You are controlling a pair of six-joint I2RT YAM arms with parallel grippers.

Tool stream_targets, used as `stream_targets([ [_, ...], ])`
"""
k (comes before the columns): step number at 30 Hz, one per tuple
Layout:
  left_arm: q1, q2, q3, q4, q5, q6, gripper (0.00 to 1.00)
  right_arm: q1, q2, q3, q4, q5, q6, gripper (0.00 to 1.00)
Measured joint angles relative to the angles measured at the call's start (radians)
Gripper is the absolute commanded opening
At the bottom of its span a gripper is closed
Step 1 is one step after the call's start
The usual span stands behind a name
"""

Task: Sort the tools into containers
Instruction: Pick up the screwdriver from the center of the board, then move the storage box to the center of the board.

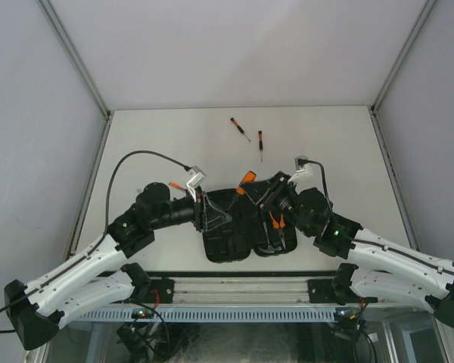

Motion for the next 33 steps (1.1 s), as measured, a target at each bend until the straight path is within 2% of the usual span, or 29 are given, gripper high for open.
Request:
stream_targets([
  [8, 0.008, -0.005, 0.000, -0.027, -0.101, -0.011, 0.37, -0.010, -0.034, 0.002, -0.138, 0.034, -0.109, 0.05],
  [13, 0.067, 0.019, -0.006, -0.070, -0.172, -0.045, 0.37, -0.010, -0.039, 0.010, -0.267, 0.066, -0.175, 0.01],
  [18, 0.130, 0.039, -0.039, -0.122, -0.240, -0.079, 0.42, -0.010, -0.053, 0.010, -0.356, 0.075, -0.203, 0.00],
  [33, 0.179, 0.219, -0.101, -0.204, -0.368, -0.105, 0.41, -0.002, -0.063, 0.011, -0.453, 0.082, -0.214, 0.00],
])
